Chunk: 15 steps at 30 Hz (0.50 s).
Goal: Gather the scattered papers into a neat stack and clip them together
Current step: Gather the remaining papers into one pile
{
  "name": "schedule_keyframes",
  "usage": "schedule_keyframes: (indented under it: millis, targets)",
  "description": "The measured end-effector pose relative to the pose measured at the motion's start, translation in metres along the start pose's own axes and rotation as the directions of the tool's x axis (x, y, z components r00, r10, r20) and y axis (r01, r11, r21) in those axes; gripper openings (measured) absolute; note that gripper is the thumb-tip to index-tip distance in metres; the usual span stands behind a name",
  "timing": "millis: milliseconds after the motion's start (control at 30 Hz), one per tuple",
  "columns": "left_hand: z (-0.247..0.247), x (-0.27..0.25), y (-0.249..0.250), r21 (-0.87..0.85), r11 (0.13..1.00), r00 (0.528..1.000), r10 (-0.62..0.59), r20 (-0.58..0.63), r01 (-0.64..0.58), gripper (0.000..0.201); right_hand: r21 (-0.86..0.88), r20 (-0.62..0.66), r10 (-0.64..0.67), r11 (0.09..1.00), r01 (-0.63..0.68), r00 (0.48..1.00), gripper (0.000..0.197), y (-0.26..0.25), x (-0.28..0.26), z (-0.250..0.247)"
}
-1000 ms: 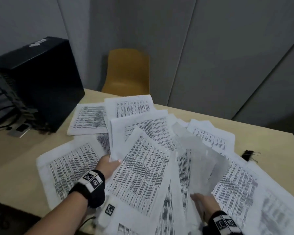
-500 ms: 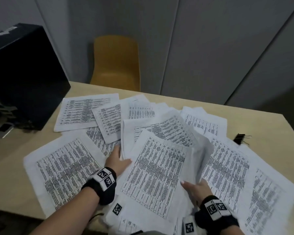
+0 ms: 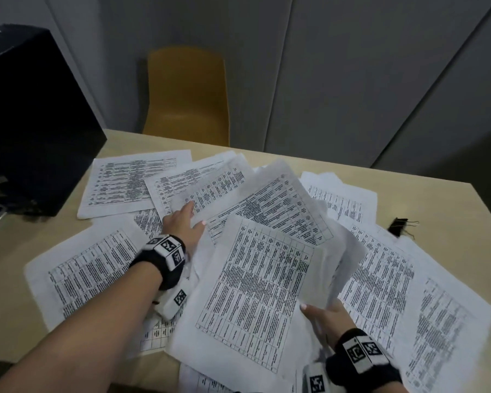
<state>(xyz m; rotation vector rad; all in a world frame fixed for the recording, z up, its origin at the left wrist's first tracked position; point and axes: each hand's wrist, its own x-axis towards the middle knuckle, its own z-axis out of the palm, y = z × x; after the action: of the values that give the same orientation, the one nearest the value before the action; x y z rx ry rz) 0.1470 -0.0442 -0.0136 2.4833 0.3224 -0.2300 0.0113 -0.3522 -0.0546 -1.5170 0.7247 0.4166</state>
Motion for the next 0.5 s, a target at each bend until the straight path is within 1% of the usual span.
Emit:
schedule_keyframes:
  millis: [33, 100, 133, 200, 267, 333, 400, 467, 500]
  targets:
    - [-0.002, -0.002, -0.001, -0.031, 1.0, 1.0, -0.003, -0.006, 0.003, 0.036, 0.006, 0.001, -0.011, 1.0, 0.011, 1.0, 0.038, 0.0, 0.0, 0.0]
    - [-0.008, -0.012, -0.003, -0.017, 1.0, 1.0, 0.007, 0.012, -0.007, 0.012, 0.043, 0.005, -0.012, 0.999, 0.012, 1.0, 0.034, -0.002, -0.003, -0.001]
    - [-0.009, -0.018, -0.007, -0.002, 1.0, 1.0, -0.005, 0.03, 0.005, 0.008, 0.061, 0.007, -0.007, 0.998, 0.006, 1.0, 0.033, -0.002, -0.003, -0.001]
    - [-0.006, -0.034, -0.018, 0.005, 0.998, 0.995, -0.058, 0.085, 0.057, 0.009, 0.073, 0.001, -0.002, 0.997, 0.002, 1.0, 0.035, -0.003, -0.004, -0.001]
    - [0.003, -0.055, -0.026, -0.018, 0.995, 0.981, -0.092, 0.169, 0.096, 0.006, 0.061, -0.003, -0.003, 0.998, 0.003, 1.0, 0.036, -0.004, -0.004, 0.0]
    - [0.015, -0.074, -0.032, -0.054, 0.995, 0.973, -0.072, 0.22, 0.085, 0.009, 0.032, -0.003, -0.002, 0.999, 0.003, 1.0, 0.034, -0.005, -0.004, 0.0]
    - [0.025, -0.088, -0.032, -0.056, 0.998, 0.973, -0.021, 0.229, 0.035, 0.021, -0.025, 0.019, -0.013, 1.0, 0.013, 1.0, 0.034, -0.006, -0.005, 0.002]
    - [0.03, -0.096, -0.03, -0.082, 0.997, 0.969, 0.011, 0.247, 0.01, 0.018, -0.111, 0.037, 0.002, 0.994, 0.002, 0.999, 0.038, -0.006, -0.005, 0.003]
    - [0.031, -0.098, -0.029, -0.11, 0.994, 0.972, 0.011, 0.235, 0.015, 0.015, -0.115, 0.037, 0.016, 0.993, -0.012, 0.999, 0.038, -0.006, -0.005, 0.003]
